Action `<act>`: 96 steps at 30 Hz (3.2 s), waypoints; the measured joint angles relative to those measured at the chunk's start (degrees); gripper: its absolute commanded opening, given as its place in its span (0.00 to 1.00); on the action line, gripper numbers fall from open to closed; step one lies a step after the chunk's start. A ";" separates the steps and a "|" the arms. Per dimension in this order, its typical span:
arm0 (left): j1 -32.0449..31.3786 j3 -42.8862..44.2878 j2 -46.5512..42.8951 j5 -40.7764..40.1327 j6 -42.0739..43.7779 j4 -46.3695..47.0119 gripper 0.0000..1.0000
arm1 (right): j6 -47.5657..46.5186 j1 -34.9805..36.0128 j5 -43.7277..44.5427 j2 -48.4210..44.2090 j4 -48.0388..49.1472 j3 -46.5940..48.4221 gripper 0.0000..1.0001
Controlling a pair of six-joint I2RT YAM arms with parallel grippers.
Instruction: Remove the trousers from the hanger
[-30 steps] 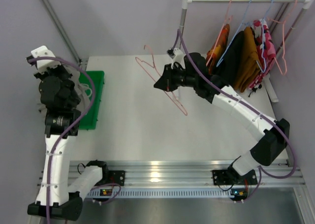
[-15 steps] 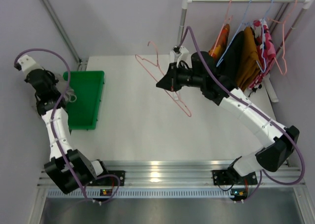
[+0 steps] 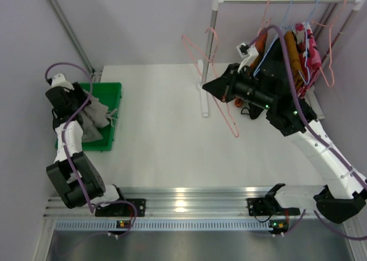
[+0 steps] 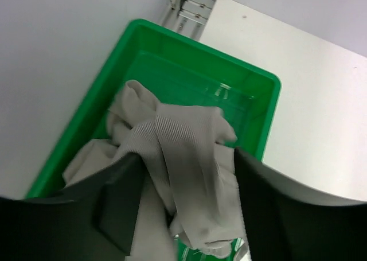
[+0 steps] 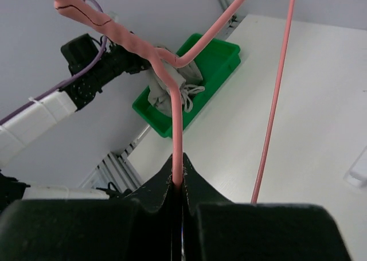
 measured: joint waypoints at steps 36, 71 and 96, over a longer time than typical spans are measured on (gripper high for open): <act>-6.58 2.78 -28.89 10.78 -5.95 -13.70 0.99 | 14.45 -14.97 15.15 20.02 -8.87 26.47 0.00; -6.71 4.87 -25.33 24.85 1.68 -31.34 0.99 | 9.64 -20.68 5.11 27.54 0.09 18.78 0.93; -38.64 16.13 -18.97 -4.26 7.61 -41.18 0.99 | -22.58 -23.15 9.53 -34.27 -2.12 -25.77 0.99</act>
